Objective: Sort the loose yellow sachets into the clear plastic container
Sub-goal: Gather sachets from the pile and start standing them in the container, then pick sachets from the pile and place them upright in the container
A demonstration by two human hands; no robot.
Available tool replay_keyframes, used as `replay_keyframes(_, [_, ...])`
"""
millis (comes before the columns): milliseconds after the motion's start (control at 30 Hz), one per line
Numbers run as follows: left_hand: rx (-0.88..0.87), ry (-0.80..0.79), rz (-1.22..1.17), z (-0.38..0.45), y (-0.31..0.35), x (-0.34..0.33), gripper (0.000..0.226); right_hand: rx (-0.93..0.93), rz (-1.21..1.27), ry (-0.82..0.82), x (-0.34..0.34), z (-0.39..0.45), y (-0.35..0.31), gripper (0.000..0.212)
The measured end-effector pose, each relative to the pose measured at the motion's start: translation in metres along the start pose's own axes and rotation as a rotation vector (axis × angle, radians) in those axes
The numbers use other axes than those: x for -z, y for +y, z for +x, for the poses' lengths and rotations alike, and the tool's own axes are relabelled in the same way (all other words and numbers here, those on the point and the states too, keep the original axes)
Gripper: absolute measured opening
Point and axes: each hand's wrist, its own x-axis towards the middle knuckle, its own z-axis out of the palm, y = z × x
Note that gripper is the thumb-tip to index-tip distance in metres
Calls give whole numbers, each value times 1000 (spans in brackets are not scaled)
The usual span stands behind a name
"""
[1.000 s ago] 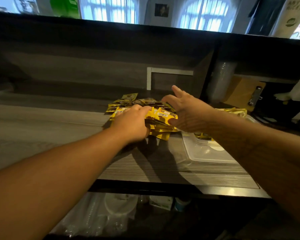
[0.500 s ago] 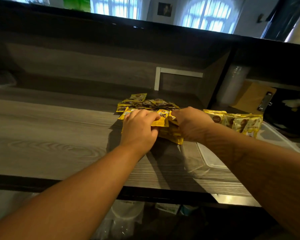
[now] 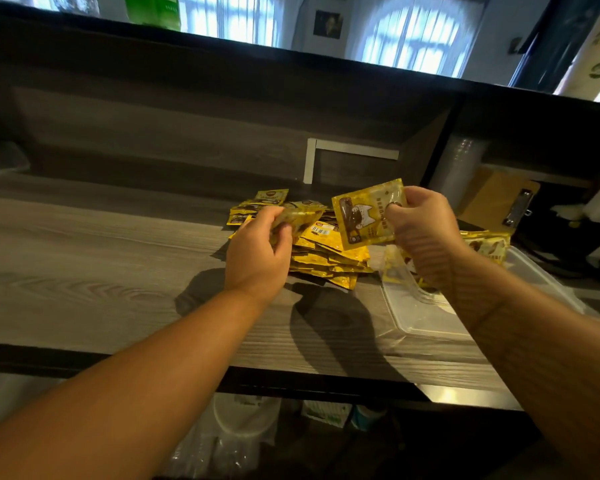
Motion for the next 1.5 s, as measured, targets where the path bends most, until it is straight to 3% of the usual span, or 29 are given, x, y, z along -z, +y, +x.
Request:
replay_keyframes(167, [125,-19,-47,2,20,4,19,-130,197,8,19,-4,0,21])
replay_keyframes(367, [542,-69,-394,11,65,-5,12,-146,301,1,53,-9,6,14])
replay_keyframes(567, [606,-167,-535,10,107,-29,14,-155,362,25,95,-11,25,15])
replay_keyframes(733, [435,-314,-374,10,135,-55,29,-138,363,130,131,-16,47,14])
replay_keyframes(1000, [69,-697,146,30,159,-90,61,-33,256,262,163,-19,75,23])
replay_keyframes(1167, [-63,-800,400,39,154,-104,56,-4,224,234,167,-17,80,23])
replay_keyframes(1333, [-312,-722,701,37,150,-111,45,63,65,115,165,-13,81,23])
replay_keyframes(1500, [-293,-754,781,42,145,-123,76,273,-422,-72,169,1,74,25])
